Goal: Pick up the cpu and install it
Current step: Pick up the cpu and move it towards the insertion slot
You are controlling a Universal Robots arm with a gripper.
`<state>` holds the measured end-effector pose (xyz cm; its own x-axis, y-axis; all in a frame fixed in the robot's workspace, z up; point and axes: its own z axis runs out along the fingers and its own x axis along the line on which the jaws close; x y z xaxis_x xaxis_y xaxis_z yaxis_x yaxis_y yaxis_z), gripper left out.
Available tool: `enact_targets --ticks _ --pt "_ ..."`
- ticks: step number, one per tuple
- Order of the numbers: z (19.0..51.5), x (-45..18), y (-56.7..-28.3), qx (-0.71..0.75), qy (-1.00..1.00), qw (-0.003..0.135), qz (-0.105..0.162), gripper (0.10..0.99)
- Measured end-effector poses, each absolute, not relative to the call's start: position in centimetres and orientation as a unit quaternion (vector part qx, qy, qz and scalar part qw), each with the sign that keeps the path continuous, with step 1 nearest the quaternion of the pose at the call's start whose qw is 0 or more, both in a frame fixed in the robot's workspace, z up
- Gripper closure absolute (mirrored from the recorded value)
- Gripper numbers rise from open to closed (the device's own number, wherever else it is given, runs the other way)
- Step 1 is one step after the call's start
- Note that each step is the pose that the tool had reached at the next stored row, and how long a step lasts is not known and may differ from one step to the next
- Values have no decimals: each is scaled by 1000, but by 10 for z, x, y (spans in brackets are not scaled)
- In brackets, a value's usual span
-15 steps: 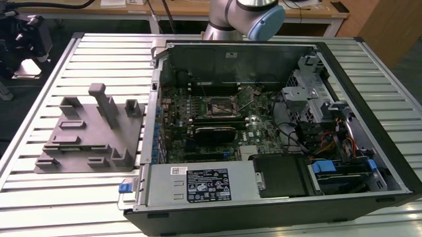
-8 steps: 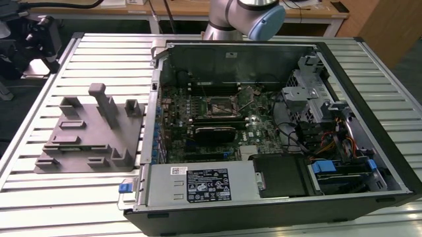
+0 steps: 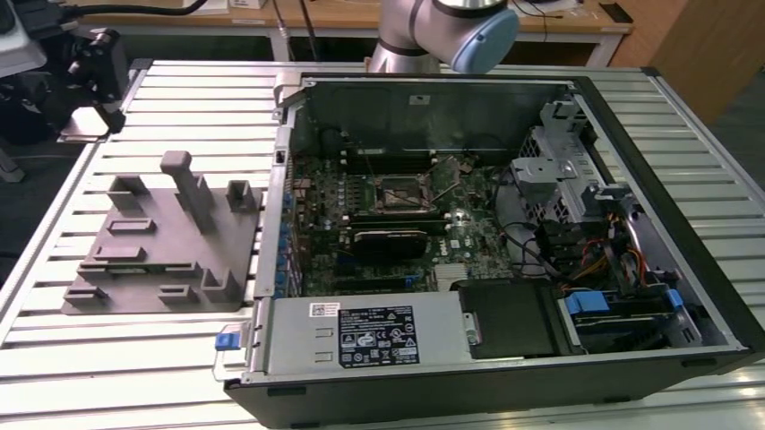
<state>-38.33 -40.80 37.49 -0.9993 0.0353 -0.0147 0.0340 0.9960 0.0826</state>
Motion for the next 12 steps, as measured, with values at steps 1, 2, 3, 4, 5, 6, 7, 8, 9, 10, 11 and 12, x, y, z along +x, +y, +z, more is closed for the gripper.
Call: enact_targets --ticks 1,2,3,4,5,6,7,8,9,10,11,12 --pt "375 -381 -408 17 999 8 41 545" --pt "375 -378 -408 17 999 8 41 545" --pt "375 -376 -408 17 999 8 41 545" --pt "375 -374 -408 17 999 8 41 545" --pt "375 -372 -408 17 999 8 41 545" --pt "375 -369 -408 17 999 8 41 545" --pt "375 -367 -408 17 999 8 41 545" --pt "375 -364 -408 17 999 8 41 545" --pt "375 -362 -408 17 999 8 41 545" --pt "375 -359 -408 17 999 7 41 545" --pt "375 -356 -408 17 999 7 41 545" --pt "375 -353 -408 17 999 7 41 545"
